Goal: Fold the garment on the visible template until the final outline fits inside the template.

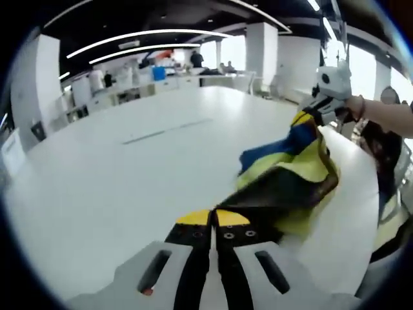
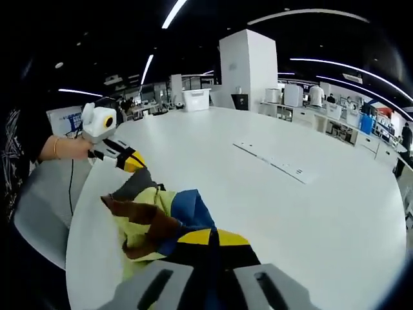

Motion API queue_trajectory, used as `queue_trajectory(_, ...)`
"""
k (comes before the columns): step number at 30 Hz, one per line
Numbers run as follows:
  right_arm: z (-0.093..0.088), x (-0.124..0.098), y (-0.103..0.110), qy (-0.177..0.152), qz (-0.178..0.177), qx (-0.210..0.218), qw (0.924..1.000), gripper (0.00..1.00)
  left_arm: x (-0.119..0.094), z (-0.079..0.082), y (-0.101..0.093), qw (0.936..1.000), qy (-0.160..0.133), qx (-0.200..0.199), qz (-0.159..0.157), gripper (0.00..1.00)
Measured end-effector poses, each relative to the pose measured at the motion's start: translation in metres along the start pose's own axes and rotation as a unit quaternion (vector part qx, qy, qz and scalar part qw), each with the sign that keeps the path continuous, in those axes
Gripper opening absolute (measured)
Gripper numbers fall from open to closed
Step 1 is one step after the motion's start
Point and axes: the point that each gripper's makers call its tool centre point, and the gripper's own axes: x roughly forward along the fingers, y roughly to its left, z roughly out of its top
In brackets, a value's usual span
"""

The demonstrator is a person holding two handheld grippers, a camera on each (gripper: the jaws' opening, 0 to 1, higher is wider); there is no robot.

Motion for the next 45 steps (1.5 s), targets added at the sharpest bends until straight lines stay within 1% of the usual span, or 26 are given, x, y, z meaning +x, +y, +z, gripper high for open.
queue_trajectory(7,0.004,-0.012,-0.008,-0.010,-0.023,0.009,0.9996,0.00,-0.009,0.004,0.010,0.9998,-0.010,-0.006,0.015,0.00)
queue_trajectory(15,0.010,-0.023,-0.016,-0.020,-0.046,0.010,0.9987,0.00,-0.017,0.016,0.022,0.9991,-0.030,-0.011,0.029,0.00)
queue_trajectory(20,0.016,-0.031,-0.026,-0.030,-0.069,0.014,0.9971,0.00,-0.020,0.026,0.027,0.9985,-0.041,-0.012,0.033,0.00)
queue_trajectory(21,0.018,-0.032,-0.027,-0.033,-0.072,0.015,0.9968,0.00,-0.020,0.029,0.028,0.9983,-0.045,-0.015,0.033,0.00)
queue_trajectory(22,0.019,-0.033,-0.028,-0.035,-0.075,0.015,0.9965,0.00,-0.022,0.036,0.029,0.9977,-0.057,-0.016,0.034,0.00)
queue_trajectory(26,0.028,-0.038,-0.037,-0.049,-0.097,0.018,0.9939,0.00,-0.026,0.054,0.034,0.9962,-0.076,-0.013,0.042,0.00)
queue_trajectory(29,0.035,-0.040,-0.047,-0.062,-0.117,0.024,0.9909,0.00,-0.027,0.063,0.039,0.9947,-0.089,-0.020,0.047,0.00)
queue_trajectory(31,0.038,-0.041,-0.052,-0.066,-0.127,0.027,0.9893,0.00,-0.027,0.068,0.045,0.9934,-0.096,-0.028,0.056,0.00)
queue_trajectory(34,0.042,-0.041,-0.059,-0.073,-0.139,0.032,0.9871,0.00,-0.025,0.077,0.051,0.9913,-0.110,-0.039,0.061,0.00)
queue_trajectory(35,0.045,-0.041,-0.063,-0.078,-0.144,0.036,0.9858,0.00,-0.023,0.081,0.052,0.9908,-0.114,-0.041,0.062,0.00)
queue_trajectory(40,0.052,-0.039,-0.081,-0.083,-0.176,0.041,0.9799,0.00,-0.013,0.097,0.057,0.9891,-0.126,-0.036,0.067,0.00)
queue_trajectory(45,0.060,-0.030,-0.098,-0.088,-0.196,0.045,0.9755,0.00,0.004,0.110,0.068,0.9880,-0.131,-0.040,0.072,0.00)
